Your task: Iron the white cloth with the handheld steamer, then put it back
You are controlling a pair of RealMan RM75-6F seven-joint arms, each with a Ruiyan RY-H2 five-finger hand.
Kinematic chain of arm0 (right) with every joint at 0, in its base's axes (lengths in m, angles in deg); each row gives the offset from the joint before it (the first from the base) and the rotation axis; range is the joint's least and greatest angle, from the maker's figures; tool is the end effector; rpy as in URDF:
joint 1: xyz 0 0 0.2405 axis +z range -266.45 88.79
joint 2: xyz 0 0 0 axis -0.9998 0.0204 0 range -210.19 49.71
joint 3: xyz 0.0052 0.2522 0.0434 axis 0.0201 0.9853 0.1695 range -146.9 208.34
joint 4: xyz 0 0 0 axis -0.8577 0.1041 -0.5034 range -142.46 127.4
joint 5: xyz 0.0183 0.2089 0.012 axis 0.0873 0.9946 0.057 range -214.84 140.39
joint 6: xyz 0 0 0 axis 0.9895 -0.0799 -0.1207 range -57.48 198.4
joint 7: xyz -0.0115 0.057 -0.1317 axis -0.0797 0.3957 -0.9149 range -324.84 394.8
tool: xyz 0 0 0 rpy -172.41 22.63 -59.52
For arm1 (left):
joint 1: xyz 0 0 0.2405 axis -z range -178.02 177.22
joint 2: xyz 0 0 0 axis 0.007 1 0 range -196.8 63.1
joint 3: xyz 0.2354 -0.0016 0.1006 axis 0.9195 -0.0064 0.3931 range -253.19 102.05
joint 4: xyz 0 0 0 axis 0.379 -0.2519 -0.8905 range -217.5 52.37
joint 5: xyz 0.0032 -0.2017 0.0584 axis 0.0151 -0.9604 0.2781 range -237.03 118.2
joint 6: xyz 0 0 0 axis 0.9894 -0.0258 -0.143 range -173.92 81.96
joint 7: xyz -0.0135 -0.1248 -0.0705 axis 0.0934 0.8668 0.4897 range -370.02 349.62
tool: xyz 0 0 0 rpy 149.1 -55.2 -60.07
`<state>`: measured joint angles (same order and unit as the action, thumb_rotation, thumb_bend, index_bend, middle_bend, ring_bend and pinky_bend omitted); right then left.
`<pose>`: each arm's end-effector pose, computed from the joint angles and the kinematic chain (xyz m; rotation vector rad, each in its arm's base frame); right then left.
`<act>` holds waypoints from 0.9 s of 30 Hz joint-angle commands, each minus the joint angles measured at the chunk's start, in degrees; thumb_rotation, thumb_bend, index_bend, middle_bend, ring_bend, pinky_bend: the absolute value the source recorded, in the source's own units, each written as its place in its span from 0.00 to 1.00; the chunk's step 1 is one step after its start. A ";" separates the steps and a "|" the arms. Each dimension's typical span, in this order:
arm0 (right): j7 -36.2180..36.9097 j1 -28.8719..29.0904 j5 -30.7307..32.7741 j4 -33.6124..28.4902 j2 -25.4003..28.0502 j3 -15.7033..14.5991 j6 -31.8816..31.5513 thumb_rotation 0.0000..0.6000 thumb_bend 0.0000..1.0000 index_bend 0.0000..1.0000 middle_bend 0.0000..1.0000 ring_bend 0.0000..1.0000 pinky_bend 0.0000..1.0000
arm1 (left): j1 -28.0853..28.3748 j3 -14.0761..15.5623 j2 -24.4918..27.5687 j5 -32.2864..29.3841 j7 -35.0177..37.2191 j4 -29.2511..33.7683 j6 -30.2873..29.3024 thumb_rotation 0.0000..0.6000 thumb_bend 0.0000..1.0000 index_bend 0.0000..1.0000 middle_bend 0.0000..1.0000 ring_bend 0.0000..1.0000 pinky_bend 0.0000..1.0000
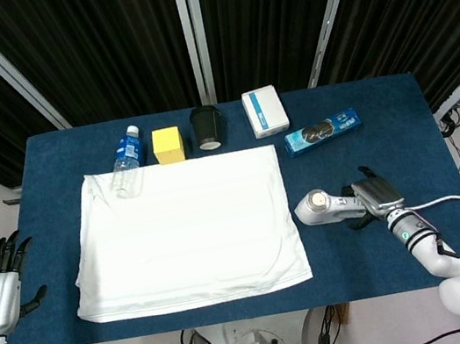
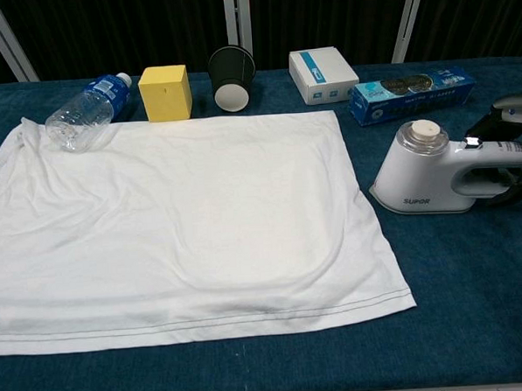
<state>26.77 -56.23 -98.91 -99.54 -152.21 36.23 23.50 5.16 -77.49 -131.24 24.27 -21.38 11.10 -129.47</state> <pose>-0.2487 -0.3039 0.0470 1.7635 -1.2627 0.6809 -0.3118 0.1808 0.1515 -1.4415 -0.8167 -0.7432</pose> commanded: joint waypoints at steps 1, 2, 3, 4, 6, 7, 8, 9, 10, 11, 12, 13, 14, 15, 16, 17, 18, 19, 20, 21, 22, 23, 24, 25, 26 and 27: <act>1.19 -0.23 -0.36 0.24 0.35 -0.21 0.47 1.00 0.19 0.63 0.65 0.65 0.00 | 0.02 0.02 -0.07 0.00 0.00 -0.04 0.05 1.00 0.16 0.11 0.03 0.00 0.00; 1.65 -0.28 -0.40 0.25 0.43 -0.23 0.56 1.00 0.19 0.63 0.65 0.65 0.00 | 0.04 -0.01 -0.12 -0.02 0.00 -0.06 0.06 1.00 0.16 0.11 0.03 0.00 0.00; 1.99 -0.33 -0.41 0.23 0.47 -0.24 0.62 1.00 0.19 0.63 0.65 0.65 0.00 | 0.06 -0.01 -0.15 -0.03 0.01 -0.05 0.08 1.00 0.16 0.11 0.03 0.00 0.00; 2.35 -0.37 -0.41 0.16 0.53 -0.27 0.72 1.00 0.19 0.63 0.65 0.65 0.00 | 0.08 -0.01 -0.17 -0.02 0.01 -0.04 0.11 1.00 0.16 0.11 0.03 0.00 0.00; 3.28 -0.49 -0.43 -0.19 0.71 -0.30 0.97 1.00 0.19 0.63 0.65 0.65 0.00 | 0.11 -0.01 -0.24 -0.01 -0.03 -0.06 0.15 1.00 0.16 0.11 0.03 0.00 0.00; 3.65 -0.56 -0.44 -0.42 0.84 -0.33 1.06 1.00 0.19 0.63 0.65 0.65 0.00 | 0.12 0.00 -0.25 -0.01 -0.02 -0.04 0.18 1.00 0.16 0.11 0.03 0.00 0.00; 3.98 -0.62 -0.50 -0.68 1.02 -0.38 1.15 1.00 0.19 0.63 0.65 0.65 0.00 | 0.14 -0.01 -0.26 0.00 -0.02 -0.05 0.19 1.00 0.16 0.11 0.03 0.00 0.00; 4.39 -0.73 -0.52 -1.11 1.32 -0.43 1.20 1.00 0.19 0.63 0.65 0.65 0.00 | 0.16 -0.02 -0.27 0.01 -0.05 -0.07 0.20 1.00 0.16 0.11 0.03 0.00 0.00; 4.70 -0.86 -0.45 -1.51 1.58 -0.45 1.16 1.00 0.19 0.63 0.66 0.66 0.00 | 0.18 -0.03 -0.28 0.00 -0.04 -0.07 0.20 1.00 0.16 0.11 0.03 0.00 0.00; 4.92 -1.01 -0.36 -2.01 1.91 -0.52 1.08 1.00 0.19 0.63 0.66 0.66 0.00 | 0.22 -0.07 -0.31 0.00 -0.01 -0.08 0.22 1.00 0.16 0.11 0.03 0.00 0.00; 5.01 -1.11 -0.30 -2.39 2.14 -0.58 0.99 1.00 0.19 0.63 0.66 0.67 0.00 | 0.25 -0.08 -0.33 0.00 0.02 -0.09 0.26 1.00 0.16 0.11 0.03 0.00 0.00; 5.04 -1.20 -0.19 -2.75 2.31 -0.62 0.85 1.00 0.19 0.63 0.66 0.67 0.00 | 0.30 -0.10 -0.36 -0.03 0.03 -0.11 0.34 1.00 0.16 0.11 0.03 0.00 0.00; 4.92 -1.32 0.01 -3.20 2.43 -0.65 0.53 1.00 0.19 0.64 0.66 0.68 0.00 | 0.39 -0.13 -0.40 -0.04 0.04 -0.13 0.46 1.00 0.16 0.11 0.03 0.00 0.00; 4.74 -1.41 0.24 -3.52 2.47 -0.72 0.30 1.00 0.19 0.64 0.66 0.69 0.00 | 0.47 -0.15 -0.45 -0.02 0.02 -0.16 0.53 1.00 0.16 0.11 0.03 0.00 0.00; 4.45 -1.49 0.51 -3.85 2.50 -0.80 0.04 1.00 0.19 0.64 0.67 0.69 0.00 | 0.54 -0.16 -0.50 0.00 0.01 -0.19 0.60 1.00 0.16 0.11 0.03 0.00 0.00; 4.00 -1.62 0.87 -4.26 2.45 -0.88 -0.45 1.00 0.19 0.65 0.67 0.69 0.00 | 0.63 -0.17 -0.55 0.08 0.01 -0.20 0.68 1.00 0.16 0.11 0.03 0.00 0.00; 3.57 -1.73 1.18 -4.55 2.41 -1.01 -0.81 1.00 0.20 0.65 0.67 0.70 0.00 | 0.68 -0.17 -0.59 0.14 0.03 -0.22 0.71 1.00 0.16 0.11 0.03 0.00 0.00; 3.04 -1.83 1.48 -4.78 2.36 -1.16 -1.20 1.00 0.21 0.66 0.68 0.70 0.00 | 0.71 -0.16 -0.63 0.19 0.04 -0.24 0.74 1.00 0.16 0.11 0.03 0.00 0.00; 2.22 -1.96 1.86 -4.92 2.25 -1.38 -1.76 1.00 0.22 0.66 0.68 0.70 0.00 | 0.75 -0.14 -0.66 0.21 0.02 -0.25 0.79 1.00 0.16 0.11 0.03 0.00 0.00; 1.63 -2.03 2.22 -4.90 2.11 -1.50 -2.16 1.00 0.23 0.67 0.68 0.70 0.00 | 0.77 -0.13 -0.68 0.21 0.02 -0.27 0.82 1.00 0.16 0.11 0.03 0.00 0.00; 1.10 -2.07 2.56 -4.75 1.91 -1.57 -2.52 1.00 0.25 0.67 0.68 0.71 0.00 | 0.79 -0.13 -0.70 0.17 0.03 -0.30 0.87 1.00 0.16 0.11 0.03 0.00 0.00; 0.61 -2.10 3.14 -4.36 1.54 -1.50 -2.98 1.00 0.26 0.67 0.68 0.71 0.00 | 0.83 -0.14 -0.73 0.11 0.07 -0.33 0.96 1.00 0.16 0.11 0.03 0.00 0.00; 0.21 -2.07 3.56 -3.96 1.20 -1.41 -3.31 1.00 0.28 0.67 0.68 0.71 0.00 | 0.87 -0.16 -0.76 0.10 0.06 -0.35 0.99 1.00 0.16 0.11 0.03 0.00 0.00; -0.19 -2.00 3.91 -3.49 0.84 -1.30 -3.60 1.00 0.29 0.67 0.68 0.71 0.00 | 0.91 -0.18 -0.75 0.12 0.03 -0.36 1.00 1.00 0.16 0.11 0.03 0.00 0.00; -0.60 -1.86 4.40 -2.84 0.36 -1.11 -3.82 1.00 0.29 0.67 0.68 0.71 0.00 | 0.96 -0.18 -0.75 0.17 -0.02 -0.32 1.03 1.00 0.16 0.11 0.03 0.00 0.00; -0.85 -1.71 4.79 -2.38 0.04 -0.98 -3.82 1.00 0.29 0.67 0.68 0.71 0.00 | 0.98 -0.18 -0.73 0.23 -0.03 -0.29 1.01 1.00 0.16 0.11 0.03 0.00 0.00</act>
<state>26.40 -58.10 -94.56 -102.48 -151.67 35.05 19.92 6.14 -77.67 -131.98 24.50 -21.41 10.80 -128.48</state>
